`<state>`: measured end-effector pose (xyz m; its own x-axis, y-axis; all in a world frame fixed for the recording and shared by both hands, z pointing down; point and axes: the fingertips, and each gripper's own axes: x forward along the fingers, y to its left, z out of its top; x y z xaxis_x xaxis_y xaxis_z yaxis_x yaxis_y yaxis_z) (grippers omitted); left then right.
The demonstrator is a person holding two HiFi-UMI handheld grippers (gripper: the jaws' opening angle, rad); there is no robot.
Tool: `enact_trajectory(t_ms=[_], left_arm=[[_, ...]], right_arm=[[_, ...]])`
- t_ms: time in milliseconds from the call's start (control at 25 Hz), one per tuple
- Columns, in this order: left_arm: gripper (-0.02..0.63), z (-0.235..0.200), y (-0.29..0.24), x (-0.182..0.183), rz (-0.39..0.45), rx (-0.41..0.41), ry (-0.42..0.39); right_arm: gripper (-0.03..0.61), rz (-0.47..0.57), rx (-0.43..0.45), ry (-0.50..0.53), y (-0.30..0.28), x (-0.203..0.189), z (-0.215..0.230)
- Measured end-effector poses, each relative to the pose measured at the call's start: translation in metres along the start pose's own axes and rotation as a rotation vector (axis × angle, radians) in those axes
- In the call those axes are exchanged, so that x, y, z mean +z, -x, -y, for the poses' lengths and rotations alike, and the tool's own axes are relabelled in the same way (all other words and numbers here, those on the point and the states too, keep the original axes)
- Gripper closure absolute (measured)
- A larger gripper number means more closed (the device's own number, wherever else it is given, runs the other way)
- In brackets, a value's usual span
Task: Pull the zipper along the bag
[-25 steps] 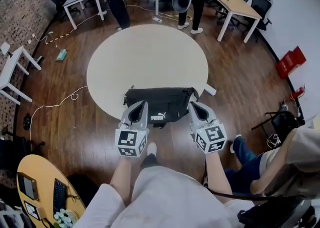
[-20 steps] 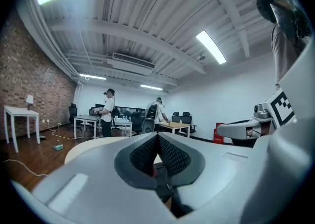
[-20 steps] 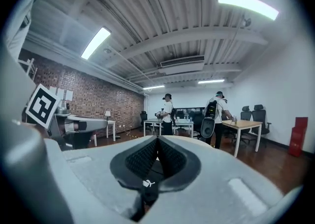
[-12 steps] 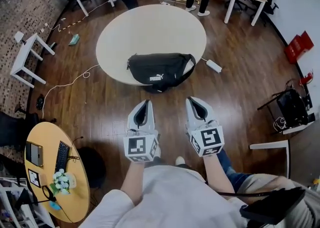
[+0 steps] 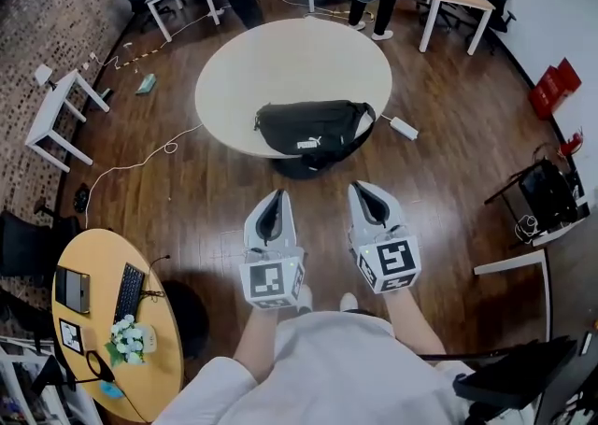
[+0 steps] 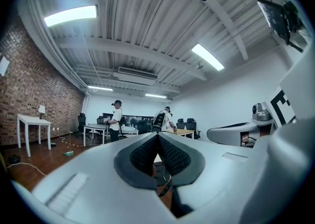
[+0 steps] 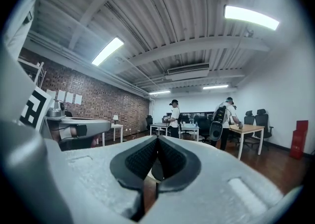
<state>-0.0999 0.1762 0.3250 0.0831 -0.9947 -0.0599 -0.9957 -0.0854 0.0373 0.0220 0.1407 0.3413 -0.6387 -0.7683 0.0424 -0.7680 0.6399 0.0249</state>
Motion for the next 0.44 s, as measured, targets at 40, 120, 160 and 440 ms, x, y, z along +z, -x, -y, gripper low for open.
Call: enact_trajectory(t_ms=[40,120,160,440], left_arm=[[0.597,-0.002,0.003,0.000,0.001,-0.001,0.002],[0.597,-0.005,0.007,0.000,0.003,-0.005,0.005],[0.597,-0.006,0.008,0.000,0.004,-0.007,0.007],[0.597,-0.017,0.016,0.000,0.004,-0.009,0.013]], right_arm=[[0.588,-0.004,0.002,0.004,0.000,-0.001,-0.005],[0.588,-0.006,0.001,0.009,0.000,0.000,-0.010],[0.588,-0.005,-0.001,0.012,0.001,0.001,-0.012],[0.588,0.011,-0.025,0.022,0.002,0.008,-0.019]])
